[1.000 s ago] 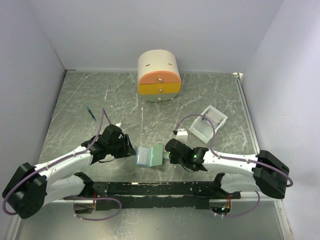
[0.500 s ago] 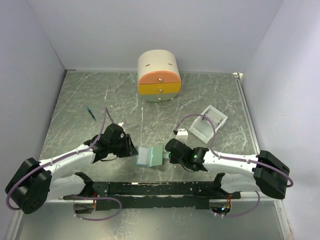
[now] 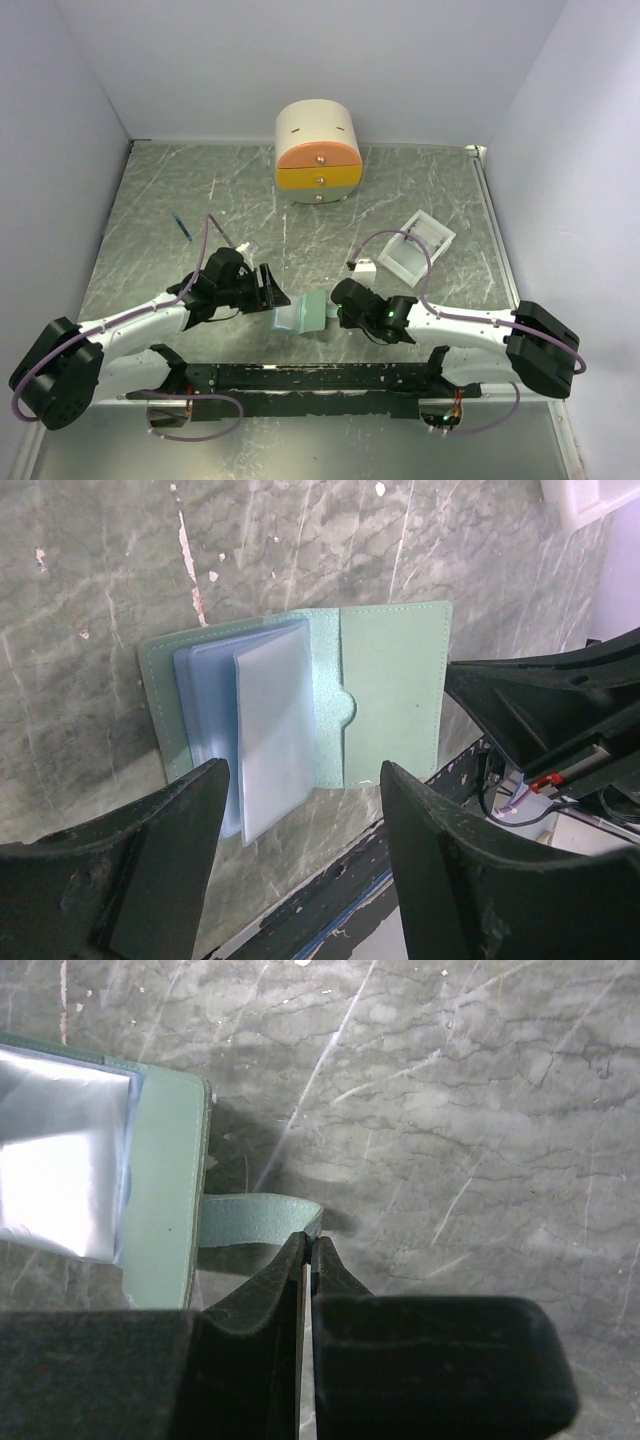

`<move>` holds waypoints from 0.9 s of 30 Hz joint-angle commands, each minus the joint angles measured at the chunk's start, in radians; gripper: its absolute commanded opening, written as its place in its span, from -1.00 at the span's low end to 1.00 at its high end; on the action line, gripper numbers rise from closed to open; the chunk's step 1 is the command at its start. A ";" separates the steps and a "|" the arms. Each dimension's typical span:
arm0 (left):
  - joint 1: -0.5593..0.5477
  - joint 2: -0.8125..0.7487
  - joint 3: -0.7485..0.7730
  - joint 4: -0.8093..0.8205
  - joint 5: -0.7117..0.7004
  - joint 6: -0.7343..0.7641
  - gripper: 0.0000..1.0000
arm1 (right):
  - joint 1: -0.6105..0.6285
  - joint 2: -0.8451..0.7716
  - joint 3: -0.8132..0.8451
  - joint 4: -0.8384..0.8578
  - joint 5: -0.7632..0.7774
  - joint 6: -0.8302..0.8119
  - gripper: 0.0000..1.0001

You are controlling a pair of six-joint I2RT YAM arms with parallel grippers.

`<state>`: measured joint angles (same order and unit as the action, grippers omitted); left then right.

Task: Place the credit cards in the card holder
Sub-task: Open the card holder at the center of the board.

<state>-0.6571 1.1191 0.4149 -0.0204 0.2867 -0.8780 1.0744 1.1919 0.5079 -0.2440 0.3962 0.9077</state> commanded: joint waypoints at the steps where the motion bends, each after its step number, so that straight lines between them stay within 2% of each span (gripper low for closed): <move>1: 0.001 0.002 -0.017 0.085 0.032 -0.003 0.46 | -0.002 -0.015 -0.023 0.015 0.012 0.021 -1.00; 15: 0.001 0.027 -0.039 0.141 0.042 -0.021 0.44 | -0.001 -0.026 -0.024 0.022 0.010 0.019 -1.00; 27: 0.001 0.020 -0.020 0.067 -0.013 0.015 0.43 | -0.001 -0.033 -0.026 0.026 0.004 0.016 -1.00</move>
<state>-0.6571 1.1484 0.3847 0.0559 0.2920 -0.8860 1.0744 1.1797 0.4931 -0.2306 0.3889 0.9131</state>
